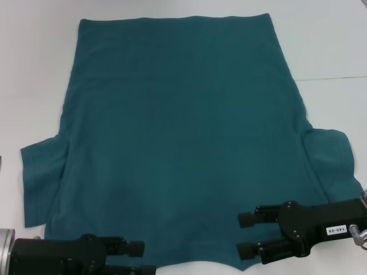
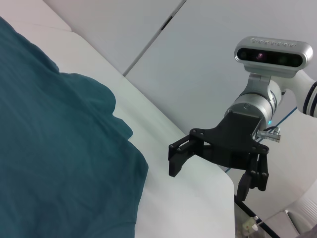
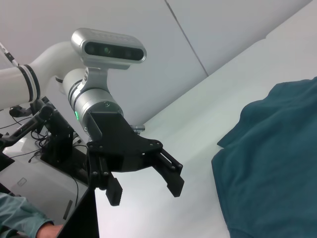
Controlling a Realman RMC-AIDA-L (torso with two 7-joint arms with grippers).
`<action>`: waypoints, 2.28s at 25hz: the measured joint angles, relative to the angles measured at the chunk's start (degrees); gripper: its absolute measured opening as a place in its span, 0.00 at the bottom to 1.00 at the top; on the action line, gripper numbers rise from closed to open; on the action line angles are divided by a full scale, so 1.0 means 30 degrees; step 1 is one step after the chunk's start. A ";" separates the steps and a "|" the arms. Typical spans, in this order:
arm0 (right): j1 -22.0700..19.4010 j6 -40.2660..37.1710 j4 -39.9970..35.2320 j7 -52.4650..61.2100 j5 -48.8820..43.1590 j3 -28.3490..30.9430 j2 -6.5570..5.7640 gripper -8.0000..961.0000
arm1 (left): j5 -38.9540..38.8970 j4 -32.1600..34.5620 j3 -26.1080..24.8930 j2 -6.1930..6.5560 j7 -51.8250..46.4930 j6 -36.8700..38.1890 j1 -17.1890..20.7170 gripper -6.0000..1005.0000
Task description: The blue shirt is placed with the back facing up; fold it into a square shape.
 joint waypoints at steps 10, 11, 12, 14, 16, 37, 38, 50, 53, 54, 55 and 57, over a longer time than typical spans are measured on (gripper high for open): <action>0.0019 0.0000 0.0000 0.0091 0.0002 -0.0060 -0.0040 0.96 | -0.0010 0.0000 -0.0043 0.0002 -0.0017 0.0051 -0.0030 0.84; 0.0035 0.0055 0.0000 0.0267 0.0006 -0.0017 -0.0038 0.96 | -0.0072 0.0000 -0.0193 0.0015 -0.0173 0.0074 -0.0032 0.84; 0.0056 0.0143 -0.0001 0.0500 0.0015 0.0036 -0.0048 0.96 | -0.0145 -0.0001 -0.0424 0.0041 -0.0394 0.0067 -0.0043 0.84; 0.0164 0.1072 0.0001 0.2183 0.0060 0.0188 -0.0173 0.96 | -0.0276 -0.0002 -0.1245 0.0122 -0.1295 -0.0251 -0.0164 0.84; 0.0339 0.2270 -0.0001 0.4478 0.0076 0.0239 -0.0407 0.96 | -0.0286 -0.0126 -0.2359 0.0282 -0.2702 -0.0916 -0.0355 0.84; 0.4865 0.5885 0.0778 1.6670 0.0034 0.0223 -0.4161 0.96 | -0.0467 -0.2221 -0.7137 0.1209 -1.2456 -1.0538 -0.0666 0.84; 0.4848 0.5987 0.0780 1.6709 0.0033 0.0221 -0.4168 0.96 | -0.0388 -0.2233 -0.7171 0.1260 -1.2460 -1.0806 -0.0627 0.84; 0.4603 0.6091 0.0962 1.6702 0.0028 0.0234 -0.4212 0.96 | 0.0413 -0.2939 -0.7065 0.1349 -1.2426 -1.3600 -0.0413 0.84; 0.4604 0.6094 0.1017 1.6679 0.0030 0.0207 -0.4218 0.96 | 0.0436 -0.3191 -0.7039 0.1349 -1.2353 -1.3987 -0.0410 0.84; 0.4605 0.6095 0.1029 1.6674 0.0030 0.0206 -0.4220 0.96 | 0.0439 -0.3227 -0.7036 0.1348 -1.2342 -1.4096 -0.0409 0.84; 0.4606 0.6096 0.1037 1.6668 0.0029 0.0206 -0.4222 0.96 | 0.0440 -0.3231 -0.7035 0.1349 -1.2341 -1.4168 -0.0410 0.84; 0.4605 0.6096 0.1036 1.6668 0.0030 0.0208 -0.4227 0.96 | 0.0471 -0.3244 -0.7022 0.1348 -1.2339 -1.4278 -0.0410 0.84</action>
